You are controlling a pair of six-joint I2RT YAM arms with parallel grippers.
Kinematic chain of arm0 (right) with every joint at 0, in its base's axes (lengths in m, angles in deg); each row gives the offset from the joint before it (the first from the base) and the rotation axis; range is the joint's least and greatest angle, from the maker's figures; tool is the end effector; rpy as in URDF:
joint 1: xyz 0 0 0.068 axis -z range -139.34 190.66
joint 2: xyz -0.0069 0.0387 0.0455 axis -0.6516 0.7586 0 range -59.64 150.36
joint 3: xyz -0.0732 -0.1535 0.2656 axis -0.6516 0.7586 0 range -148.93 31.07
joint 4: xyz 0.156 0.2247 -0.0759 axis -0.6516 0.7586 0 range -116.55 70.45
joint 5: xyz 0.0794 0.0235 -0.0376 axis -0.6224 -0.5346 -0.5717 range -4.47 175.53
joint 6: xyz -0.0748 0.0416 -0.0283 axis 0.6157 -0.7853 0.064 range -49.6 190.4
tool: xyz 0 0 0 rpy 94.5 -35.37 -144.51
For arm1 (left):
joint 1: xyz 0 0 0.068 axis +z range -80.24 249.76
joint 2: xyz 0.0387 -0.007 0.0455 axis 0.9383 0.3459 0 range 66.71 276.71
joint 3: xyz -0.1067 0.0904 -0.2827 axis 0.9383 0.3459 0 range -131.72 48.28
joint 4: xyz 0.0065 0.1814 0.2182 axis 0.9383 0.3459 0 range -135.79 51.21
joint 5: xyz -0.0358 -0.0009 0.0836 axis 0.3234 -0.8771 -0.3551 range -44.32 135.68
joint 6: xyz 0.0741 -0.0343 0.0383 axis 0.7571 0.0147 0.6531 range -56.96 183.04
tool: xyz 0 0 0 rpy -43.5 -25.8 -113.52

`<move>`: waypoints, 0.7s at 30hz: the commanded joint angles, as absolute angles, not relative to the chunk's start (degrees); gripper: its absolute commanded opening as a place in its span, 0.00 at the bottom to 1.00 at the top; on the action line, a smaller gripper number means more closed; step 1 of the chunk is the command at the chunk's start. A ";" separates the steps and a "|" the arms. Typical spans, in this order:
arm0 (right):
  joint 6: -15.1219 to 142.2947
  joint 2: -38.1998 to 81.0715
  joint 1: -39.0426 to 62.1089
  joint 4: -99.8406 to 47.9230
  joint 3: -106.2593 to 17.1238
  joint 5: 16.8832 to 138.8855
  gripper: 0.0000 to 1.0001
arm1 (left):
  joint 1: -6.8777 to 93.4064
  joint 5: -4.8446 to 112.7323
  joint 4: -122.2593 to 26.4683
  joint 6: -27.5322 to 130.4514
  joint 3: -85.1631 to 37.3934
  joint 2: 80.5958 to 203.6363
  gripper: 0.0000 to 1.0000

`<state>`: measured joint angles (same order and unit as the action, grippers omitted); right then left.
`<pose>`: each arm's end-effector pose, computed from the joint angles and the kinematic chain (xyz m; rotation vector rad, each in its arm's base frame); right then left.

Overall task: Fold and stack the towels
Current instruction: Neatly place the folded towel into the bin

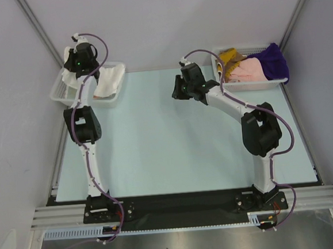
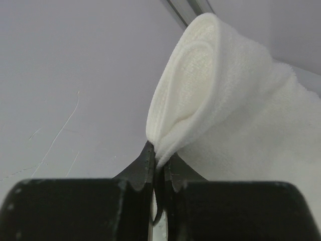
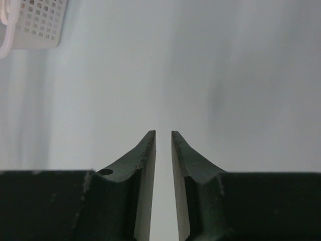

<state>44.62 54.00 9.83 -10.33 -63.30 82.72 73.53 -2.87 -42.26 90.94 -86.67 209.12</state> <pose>0.4640 0.2815 0.2736 -0.1277 2.2526 0.5996 0.6578 0.1038 0.3016 -0.2662 1.8183 1.1349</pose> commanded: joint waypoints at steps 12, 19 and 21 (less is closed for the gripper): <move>46.06 54.96 8.49 -10.47 -66.32 83.24 0.25 | 75.56 -0.99 -44.03 80.45 -87.24 209.80 0.77; 46.93 53.91 8.58 -10.47 -66.14 84.11 0.25 | 75.21 0.59 -40.35 75.88 -87.07 207.08 0.89; 47.11 53.39 8.93 -10.47 -66.14 84.64 0.25 | 73.73 1.21 -39.90 74.82 -86.02 205.33 0.90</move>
<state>45.74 54.26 8.89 -10.15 -63.59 83.11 74.85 -0.18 -40.75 78.77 -86.56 210.50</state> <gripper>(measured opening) 0.250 0.898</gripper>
